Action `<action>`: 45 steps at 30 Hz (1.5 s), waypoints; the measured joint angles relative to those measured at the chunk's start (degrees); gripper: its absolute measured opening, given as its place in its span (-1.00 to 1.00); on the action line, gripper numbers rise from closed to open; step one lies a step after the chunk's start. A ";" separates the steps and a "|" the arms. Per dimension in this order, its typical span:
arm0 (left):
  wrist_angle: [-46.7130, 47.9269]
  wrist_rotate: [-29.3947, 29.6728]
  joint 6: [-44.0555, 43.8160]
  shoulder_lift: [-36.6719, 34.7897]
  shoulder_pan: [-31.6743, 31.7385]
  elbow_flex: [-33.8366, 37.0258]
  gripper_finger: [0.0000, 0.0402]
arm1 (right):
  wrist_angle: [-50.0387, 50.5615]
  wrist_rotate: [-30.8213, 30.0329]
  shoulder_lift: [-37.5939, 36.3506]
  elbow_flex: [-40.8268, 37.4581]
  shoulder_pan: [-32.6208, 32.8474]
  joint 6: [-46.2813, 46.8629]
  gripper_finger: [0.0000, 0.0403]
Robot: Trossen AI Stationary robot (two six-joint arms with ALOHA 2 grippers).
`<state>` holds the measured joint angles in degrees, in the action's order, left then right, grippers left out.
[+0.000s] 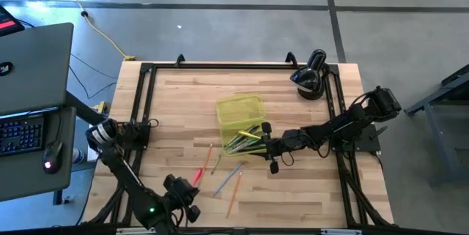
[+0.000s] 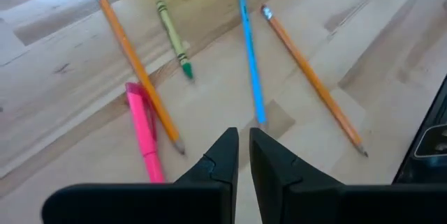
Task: Pick & place school supplies into a supply box
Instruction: Put the pink pen into the yellow supply box
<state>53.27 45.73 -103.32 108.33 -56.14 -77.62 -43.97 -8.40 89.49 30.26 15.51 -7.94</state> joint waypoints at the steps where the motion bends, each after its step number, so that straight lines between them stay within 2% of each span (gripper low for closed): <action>1: -0.17 0.30 0.53 0.00 0.07 0.00 -0.67 | 0.02 0.00 -0.01 0.00 0.00 -0.01 -0.51; 14: -0.81 1.25 2.53 0.18 -0.11 0.00 -0.62 | 0.00 0.02 0.00 0.00 0.00 -0.01 -0.51; 23: -2.14 1.19 1.48 1.11 -0.11 0.04 -0.07 | 0.02 0.02 0.00 0.00 0.00 -0.02 -0.51; 27: -3.02 1.42 1.49 1.09 -1.39 0.02 0.05 | 0.02 0.02 0.00 0.00 0.02 -0.02 -0.51; 30: -1.52 9.13 1.23 1.12 -4.85 0.05 0.06 | 0.00 0.02 0.00 0.00 0.02 -0.02 -0.51; 35: 0.28 27.56 -1.43 2.49 -9.93 0.17 0.06 | 0.00 0.02 0.00 0.00 0.00 -0.02 -0.51; 37: 0.31 31.40 -1.49 3.60 -10.53 0.17 0.05 | 0.00 0.02 0.00 0.00 0.00 -0.02 -0.51; 40: 0.94 30.89 -3.36 4.77 -10.20 0.17 0.05 | -0.02 0.02 0.00 0.00 0.01 -0.02 -0.51; 45: 7.63 19.34 -13.56 5.40 -7.48 0.17 0.05 | 0.01 0.02 0.00 0.00 0.01 -0.02 -0.51</action>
<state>60.91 65.07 -116.88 113.73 -63.62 -77.45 -43.96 -8.38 89.49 30.26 15.52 -7.97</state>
